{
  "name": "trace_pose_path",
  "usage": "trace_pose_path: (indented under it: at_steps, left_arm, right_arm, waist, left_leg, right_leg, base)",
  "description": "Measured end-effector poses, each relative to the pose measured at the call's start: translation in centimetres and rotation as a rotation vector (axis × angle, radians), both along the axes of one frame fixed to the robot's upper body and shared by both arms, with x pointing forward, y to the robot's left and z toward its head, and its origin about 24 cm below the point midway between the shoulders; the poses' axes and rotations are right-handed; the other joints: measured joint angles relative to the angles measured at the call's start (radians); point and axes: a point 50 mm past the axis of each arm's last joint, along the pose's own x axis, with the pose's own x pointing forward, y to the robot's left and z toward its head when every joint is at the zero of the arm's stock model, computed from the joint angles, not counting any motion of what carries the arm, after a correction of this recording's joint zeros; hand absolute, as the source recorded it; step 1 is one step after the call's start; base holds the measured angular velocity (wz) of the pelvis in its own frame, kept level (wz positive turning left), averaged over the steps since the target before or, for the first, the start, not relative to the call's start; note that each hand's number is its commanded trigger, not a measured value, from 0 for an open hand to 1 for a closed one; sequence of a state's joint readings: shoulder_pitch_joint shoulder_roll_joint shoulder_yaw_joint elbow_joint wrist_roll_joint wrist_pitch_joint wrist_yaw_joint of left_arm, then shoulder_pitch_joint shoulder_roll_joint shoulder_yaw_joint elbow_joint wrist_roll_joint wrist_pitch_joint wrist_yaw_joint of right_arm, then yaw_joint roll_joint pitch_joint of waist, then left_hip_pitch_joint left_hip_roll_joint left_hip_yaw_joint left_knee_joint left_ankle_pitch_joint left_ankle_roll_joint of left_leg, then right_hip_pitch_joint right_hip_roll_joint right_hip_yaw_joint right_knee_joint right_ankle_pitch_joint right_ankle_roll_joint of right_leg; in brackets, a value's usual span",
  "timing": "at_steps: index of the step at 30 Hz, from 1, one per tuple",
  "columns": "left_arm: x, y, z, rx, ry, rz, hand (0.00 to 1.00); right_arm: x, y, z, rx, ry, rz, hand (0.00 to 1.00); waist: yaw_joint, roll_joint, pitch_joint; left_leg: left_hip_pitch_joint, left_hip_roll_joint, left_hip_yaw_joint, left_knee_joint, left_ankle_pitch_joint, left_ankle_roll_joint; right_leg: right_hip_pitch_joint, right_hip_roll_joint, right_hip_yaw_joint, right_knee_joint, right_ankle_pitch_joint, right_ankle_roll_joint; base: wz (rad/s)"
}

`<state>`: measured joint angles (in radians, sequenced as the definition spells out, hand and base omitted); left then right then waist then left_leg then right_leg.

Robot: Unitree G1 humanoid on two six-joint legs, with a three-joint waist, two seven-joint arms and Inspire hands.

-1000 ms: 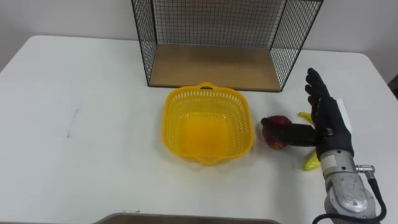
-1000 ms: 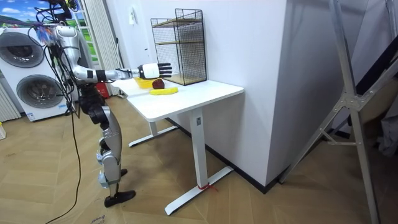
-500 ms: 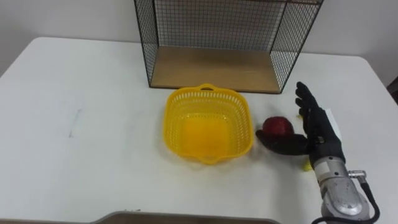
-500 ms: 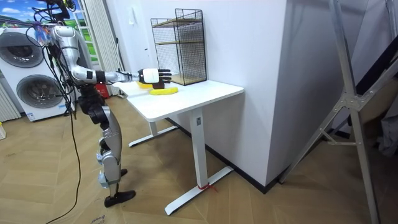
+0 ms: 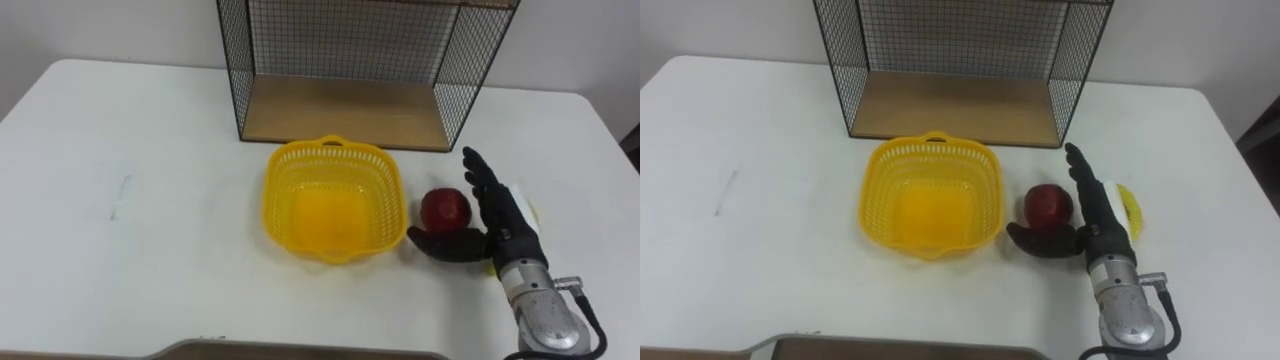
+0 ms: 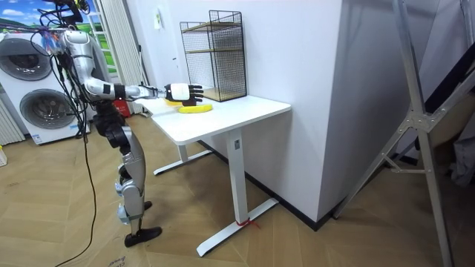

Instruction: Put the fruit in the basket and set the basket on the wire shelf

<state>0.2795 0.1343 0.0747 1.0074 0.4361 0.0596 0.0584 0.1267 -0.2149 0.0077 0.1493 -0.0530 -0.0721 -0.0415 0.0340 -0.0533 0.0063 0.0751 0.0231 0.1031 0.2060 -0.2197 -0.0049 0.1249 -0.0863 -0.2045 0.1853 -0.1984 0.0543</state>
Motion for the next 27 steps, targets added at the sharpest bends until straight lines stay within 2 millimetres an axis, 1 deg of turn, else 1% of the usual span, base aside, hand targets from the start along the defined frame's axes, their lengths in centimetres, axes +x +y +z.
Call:
trace_pose_path:
  at_steps: [3,8,9,10,13,16,19,23,27]
  left_arm:
    - [0.1,0.0,0.0,-0.007,-0.001,-0.002,0.0]
    - [0.1,0.1,0.1,-0.011,0.003,-0.015,0.0]
    - [0.2,0.1,0.0,-0.011,0.003,-0.017,0.0]
    - [0.2,0.1,0.0,-0.012,0.002,-0.018,0.0]
    - [0.5,0.0,0.0,-0.016,-0.002,-0.03,0.0]
    - [0.7,0.0,0.0,-0.018,-0.002,-0.04,0.0]
    - [0.7,0.1,0.0,-0.018,0.003,-0.042,0.0]
    - [0.6,0.3,0.1,-0.012,0.01,-0.044,0.0]
    - [0.7,0.2,0.1,-0.011,0.018,-0.058,0.0]
  right_arm:
    - [0.0,0.0,0.0,-0.011,0.001,0.005,0.0]
    - [0.0,0.0,-0.3,-0.134,0.027,0.047,0.0]
    - [0.0,-0.1,-0.6,-0.153,0.043,0.053,0.52]
    - [0.1,-0.1,-0.7,-0.16,0.053,0.059,1.0]
    - [0.6,0.0,-0.9,-0.198,0.082,0.104,1.0]
    - [1.1,-0.5,-1.0,-0.232,0.111,0.146,1.0]
    - [1.7,-1.1,-0.9,-0.264,0.122,0.149,1.0]
    - [2.0,-1.4,-1.1,-0.301,0.14,0.145,1.0]
    - [2.2,-1.6,-1.3,-0.311,0.16,0.131,1.0]
  waist:
    - [0.001,-0.005,-0.0004]
    - [0.002,-0.008,-0.0003]
    - [0.002,-0.008,-0.0002]
    - [0.003,-0.008,-0.0001]
    - [0.0,-0.005,0.0001]
    - [0.001,-0.005,0.0001]
    - [0.0,-0.008,0.0019]
    - [-0.001,-0.017,-0.0003]
    - [0.0,-0.016,-0.0002]
  left_leg:
    - [-0.001,0.0,-0.001,0.0,0.0,0.0]
    - [-0.002,-0.001,-0.007,0.005,0.0,0.0]
    - [-0.002,-0.001,-0.009,0.007,0.0,0.0]
    - [-0.003,-0.001,-0.01,0.007,0.0,0.0]
    - [-0.01,-0.001,-0.018,0.015,0.0,0.0]
    - [-0.011,-0.001,-0.024,0.016,0.0,0.0]
    - [-0.01,-0.001,-0.028,0.016,0.0,0.0]
    - [-0.01,-0.002,-0.046,0.024,0.0,-0.001]
    - [-0.011,-0.003,-0.055,0.031,-0.001,-0.001]
  right_leg:
    - [0.0,0.0,-0.002,0.0,0.0,0.0]
    - [0.003,-0.001,-0.008,0.001,0.0,0.0]
    - [0.004,-0.001,-0.01,0.001,0.0,0.0]
    - [0.004,-0.001,-0.011,0.001,0.0,0.0]
    - [0.004,-0.001,-0.018,0.001,0.0,0.0]
    - [0.006,-0.001,-0.022,0.002,0.0,0.0]
    - [0.012,-0.001,-0.026,0.001,0.0,0.0]
    - [0.021,-0.001,-0.043,0.0,0.0,0.0]
    - [0.029,-0.001,-0.048,-0.001,0.0,0.0]
  base:
    - [0.0]
    - [0.02]
    - [0.06]
    - [0.05]
    - [0.07]
    - [0.06]
    - [0.04]
    - [0.11]
    - [0.08]
